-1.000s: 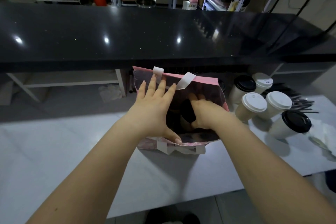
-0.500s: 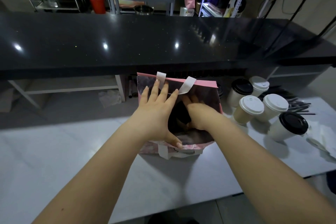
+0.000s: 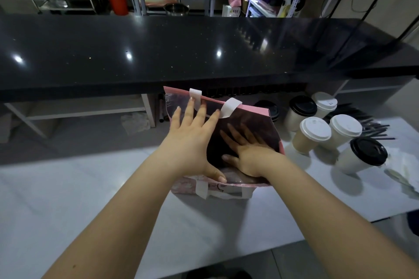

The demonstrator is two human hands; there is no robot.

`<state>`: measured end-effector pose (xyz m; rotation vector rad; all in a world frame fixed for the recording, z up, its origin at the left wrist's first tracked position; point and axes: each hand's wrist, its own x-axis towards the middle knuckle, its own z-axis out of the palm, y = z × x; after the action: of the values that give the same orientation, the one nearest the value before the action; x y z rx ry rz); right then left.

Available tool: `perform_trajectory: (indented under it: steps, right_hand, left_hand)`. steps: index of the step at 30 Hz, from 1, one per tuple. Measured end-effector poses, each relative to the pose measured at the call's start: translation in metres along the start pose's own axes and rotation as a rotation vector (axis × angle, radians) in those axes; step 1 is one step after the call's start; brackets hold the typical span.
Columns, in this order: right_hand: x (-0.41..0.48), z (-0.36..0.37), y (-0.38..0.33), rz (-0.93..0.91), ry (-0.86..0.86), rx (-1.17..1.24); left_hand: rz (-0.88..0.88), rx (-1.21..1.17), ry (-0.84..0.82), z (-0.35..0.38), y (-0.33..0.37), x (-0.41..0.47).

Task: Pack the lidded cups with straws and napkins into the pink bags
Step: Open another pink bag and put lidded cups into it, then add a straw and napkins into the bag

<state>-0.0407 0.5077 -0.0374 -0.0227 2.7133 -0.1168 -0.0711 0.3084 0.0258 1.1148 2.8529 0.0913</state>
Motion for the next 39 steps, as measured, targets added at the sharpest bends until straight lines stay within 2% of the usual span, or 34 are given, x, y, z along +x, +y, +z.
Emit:
perform_trajectory:
  steps: [8,14,16,19,22,24,29,34,39]
  right_hand:
    - [0.010,0.017,0.010,0.084,-0.042,0.055]
    - [0.004,-0.020,0.005,0.086,-0.178,0.038]
    - [-0.007,-0.048,0.003,0.050,-0.083,0.094]
    - [-0.040,-0.087,0.005,-0.074,0.206,0.186]
    - [-0.087,-0.103,0.021,-0.098,0.423,0.260]
    - [-0.121,-0.100,0.043,-0.077,0.524,0.282]
    - [-0.207,-0.068,0.126,0.028,0.609,0.293]
    - [-0.286,-0.018,0.210,0.103,0.729,0.291]
    - [-0.346,0.048,0.285,0.253,0.692,0.319]
  left_hand:
    - [0.007,-0.012,0.033,0.008,-0.003,0.007]
    - [-0.010,-0.076,0.135,-0.002,0.006,0.011]
    - [-0.038,-0.082,0.163,-0.010,0.012,0.010]
    - [-0.069,-0.068,0.202,-0.021,0.029,0.006]
    - [-0.090,-0.088,0.253,-0.034,0.057,0.001]
    - [-0.086,-0.085,0.266,-0.042,0.084,0.003]
    - [-0.020,-0.118,0.317,-0.048,0.188,0.020]
    - [0.110,-0.139,0.260,-0.020,0.315,0.041]
    - [0.206,-0.179,0.206,0.022,0.421,0.061]
